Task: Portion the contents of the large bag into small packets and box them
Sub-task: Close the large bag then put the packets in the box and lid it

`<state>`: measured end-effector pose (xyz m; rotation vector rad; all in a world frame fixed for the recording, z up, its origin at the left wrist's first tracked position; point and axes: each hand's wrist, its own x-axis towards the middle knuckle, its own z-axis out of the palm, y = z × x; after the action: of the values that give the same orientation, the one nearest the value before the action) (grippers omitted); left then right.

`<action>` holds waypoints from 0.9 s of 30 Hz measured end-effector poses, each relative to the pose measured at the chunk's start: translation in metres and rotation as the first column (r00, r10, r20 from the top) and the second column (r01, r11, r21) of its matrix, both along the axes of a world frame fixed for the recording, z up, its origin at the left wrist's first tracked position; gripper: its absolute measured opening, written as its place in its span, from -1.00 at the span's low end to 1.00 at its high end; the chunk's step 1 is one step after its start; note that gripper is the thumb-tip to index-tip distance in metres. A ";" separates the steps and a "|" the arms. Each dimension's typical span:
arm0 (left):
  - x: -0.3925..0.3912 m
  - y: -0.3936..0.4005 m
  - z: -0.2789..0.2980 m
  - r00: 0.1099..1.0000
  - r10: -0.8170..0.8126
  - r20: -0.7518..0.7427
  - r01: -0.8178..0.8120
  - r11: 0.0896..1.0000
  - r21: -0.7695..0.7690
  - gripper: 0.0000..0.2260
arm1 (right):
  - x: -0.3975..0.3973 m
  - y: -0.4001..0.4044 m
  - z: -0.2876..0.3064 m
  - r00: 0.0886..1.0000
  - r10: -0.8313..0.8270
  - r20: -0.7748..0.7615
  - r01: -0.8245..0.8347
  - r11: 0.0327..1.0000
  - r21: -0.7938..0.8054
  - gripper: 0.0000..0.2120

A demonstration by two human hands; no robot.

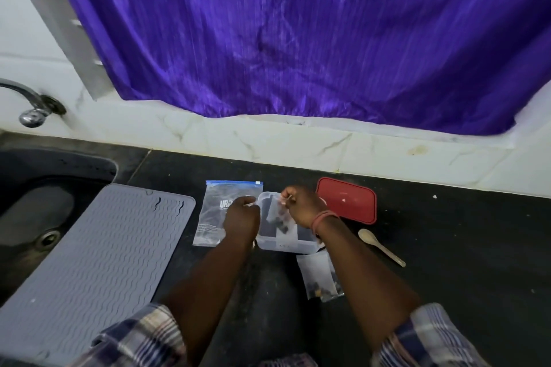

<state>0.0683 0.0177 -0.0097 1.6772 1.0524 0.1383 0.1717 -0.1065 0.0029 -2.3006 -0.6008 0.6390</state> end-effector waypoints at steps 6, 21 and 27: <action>-0.007 -0.006 -0.007 0.996 -0.085 -0.001 0.085 0.995 0.049 -0.57 | 0.000 0.028 -0.018 0.992 0.117 -0.038 -0.122 0.973 -0.198 -0.76; -0.003 -0.019 -0.016 0.999 0.030 0.030 -0.034 0.994 0.108 -0.51 | -0.016 -0.030 -0.029 0.798 -0.469 0.379 0.403 0.882 0.243 -0.72; -0.006 -0.034 -0.022 0.996 0.088 0.022 -0.091 0.962 0.259 -0.58 | -0.062 -0.085 -0.068 0.724 -0.639 0.258 0.608 0.769 0.199 -0.87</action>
<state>0.0620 -0.0162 -0.0315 1.8606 1.1414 0.3564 0.1097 -0.1916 -0.0650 -2.3176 0.0461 -0.0896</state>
